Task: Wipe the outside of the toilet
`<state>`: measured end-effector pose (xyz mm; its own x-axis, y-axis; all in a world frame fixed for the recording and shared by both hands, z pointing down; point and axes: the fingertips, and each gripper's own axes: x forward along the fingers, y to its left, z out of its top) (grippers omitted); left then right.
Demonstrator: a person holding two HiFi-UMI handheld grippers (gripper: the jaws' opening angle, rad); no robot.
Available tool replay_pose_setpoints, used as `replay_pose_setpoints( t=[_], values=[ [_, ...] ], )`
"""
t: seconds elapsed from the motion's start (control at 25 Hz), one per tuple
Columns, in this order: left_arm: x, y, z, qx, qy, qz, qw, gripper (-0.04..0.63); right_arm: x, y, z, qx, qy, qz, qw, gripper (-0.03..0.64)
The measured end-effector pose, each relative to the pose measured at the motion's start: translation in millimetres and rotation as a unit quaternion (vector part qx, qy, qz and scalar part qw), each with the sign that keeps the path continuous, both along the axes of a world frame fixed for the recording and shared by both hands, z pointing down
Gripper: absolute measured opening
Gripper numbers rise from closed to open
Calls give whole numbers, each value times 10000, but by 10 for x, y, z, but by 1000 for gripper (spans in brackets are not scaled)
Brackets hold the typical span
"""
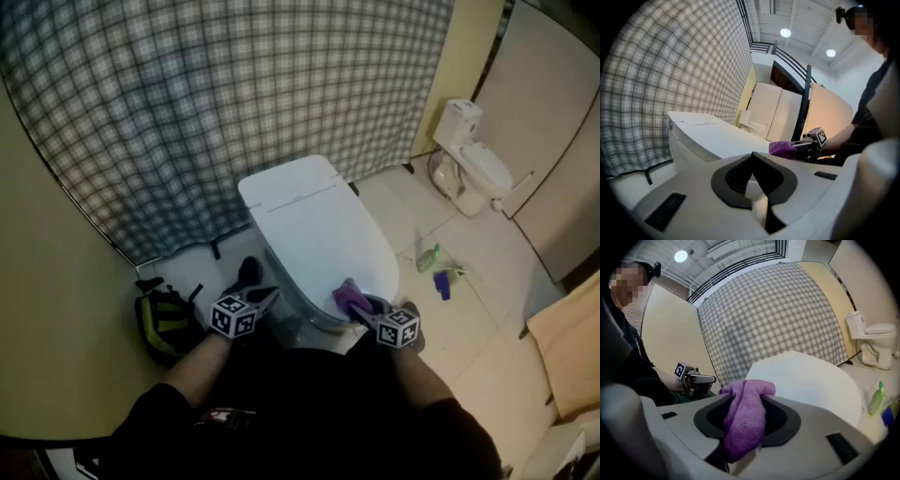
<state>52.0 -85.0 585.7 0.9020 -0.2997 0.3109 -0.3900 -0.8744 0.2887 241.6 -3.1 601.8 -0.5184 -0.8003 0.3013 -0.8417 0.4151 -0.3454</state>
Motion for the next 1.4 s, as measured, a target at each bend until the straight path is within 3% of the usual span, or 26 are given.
replay_pose_setpoints(
  t=[0.2,0.44,0.64,0.92,1.08,1.24,1.4],
  values=[
    [-9,-51,-35,-34,90,-20,10000,6,50,-126,-8,21,-17,79,10000,167],
    [-188,-244,-232,-31,476,-284,9985,6,-70,-583,-129,142,159,-30,9998,167],
    [-475,-660,-404,430,252,-593,9970,6,-312,-1356,-459,284,638,-497,9963,167],
    [-1005,-1346,-566,676,384,-1038,9916,6,-806,-2627,-668,567,1029,-593,9913,167],
    [-1208,-1411,-338,565,502,-1221,9896,6,-1172,-3330,-544,763,1311,-706,9859,167],
    [-1331,-1468,181,205,660,-1383,9880,6,-1462,-4009,-88,644,1848,-835,9771,167],
    [-1721,-1633,182,-34,618,-1412,9880,6,-1856,-4655,-14,584,2436,-703,9656,167]
  ],
)
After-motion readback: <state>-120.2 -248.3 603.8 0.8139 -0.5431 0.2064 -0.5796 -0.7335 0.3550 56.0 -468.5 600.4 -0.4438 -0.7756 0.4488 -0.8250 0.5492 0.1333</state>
